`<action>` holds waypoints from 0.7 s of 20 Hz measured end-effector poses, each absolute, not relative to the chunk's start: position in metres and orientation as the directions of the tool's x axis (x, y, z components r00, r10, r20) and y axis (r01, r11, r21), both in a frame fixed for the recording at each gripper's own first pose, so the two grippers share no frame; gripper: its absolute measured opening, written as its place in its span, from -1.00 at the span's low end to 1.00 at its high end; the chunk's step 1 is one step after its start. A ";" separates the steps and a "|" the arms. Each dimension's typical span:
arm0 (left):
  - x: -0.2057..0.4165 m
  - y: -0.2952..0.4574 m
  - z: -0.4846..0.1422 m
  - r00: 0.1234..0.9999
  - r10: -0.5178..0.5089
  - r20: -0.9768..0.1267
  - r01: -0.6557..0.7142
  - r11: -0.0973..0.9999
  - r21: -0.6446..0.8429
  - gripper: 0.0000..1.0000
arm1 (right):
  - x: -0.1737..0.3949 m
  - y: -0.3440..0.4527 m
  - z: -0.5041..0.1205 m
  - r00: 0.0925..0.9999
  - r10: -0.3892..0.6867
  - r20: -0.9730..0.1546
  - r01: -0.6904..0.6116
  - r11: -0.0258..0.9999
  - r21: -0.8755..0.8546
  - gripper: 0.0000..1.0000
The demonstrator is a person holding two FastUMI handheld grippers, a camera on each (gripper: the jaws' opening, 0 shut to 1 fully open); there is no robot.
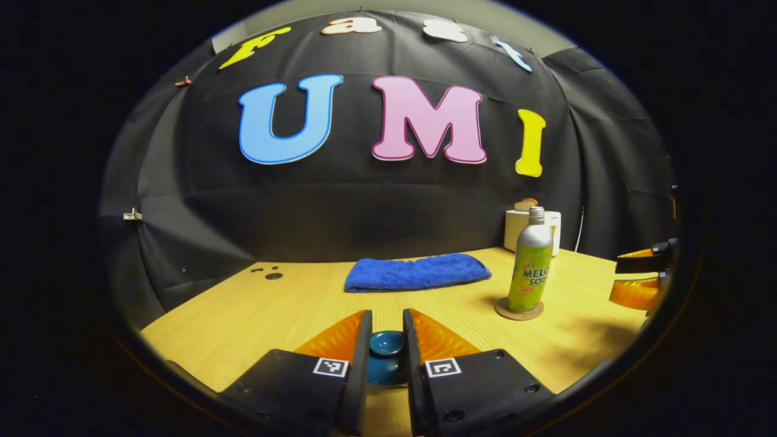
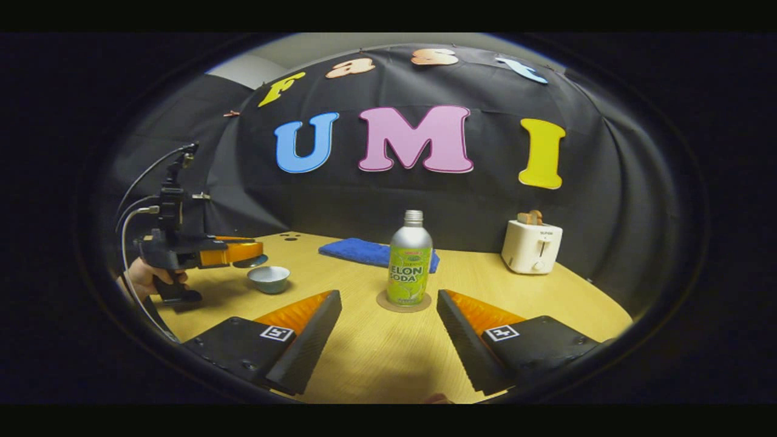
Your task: Open the teacup lid with one hand, grasp the water bottle and pour water into the teacup with the other hand; after pouring, place the water bottle on the coaster and then close the teacup lid.
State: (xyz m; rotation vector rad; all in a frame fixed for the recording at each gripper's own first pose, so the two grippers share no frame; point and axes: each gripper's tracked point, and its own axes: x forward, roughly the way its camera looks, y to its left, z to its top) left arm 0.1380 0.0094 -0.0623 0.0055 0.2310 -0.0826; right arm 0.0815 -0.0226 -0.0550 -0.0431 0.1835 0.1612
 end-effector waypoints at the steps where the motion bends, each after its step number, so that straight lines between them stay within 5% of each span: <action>1: 0.141 0.006 -0.064 0.969 -0.086 -0.231 0.089 0.996 0.003 -0.31 | 0.081 -0.022 -0.059 0.968 0.163 -0.189 -0.167 0.986 -0.004 0.96; 14: 0.157 -0.012 -0.093 0.947 -0.092 -0.308 0.110 0.993 0.041 -0.34 | 0.083 -0.012 -0.081 0.950 0.216 -0.226 -0.211 0.976 0.049 0.95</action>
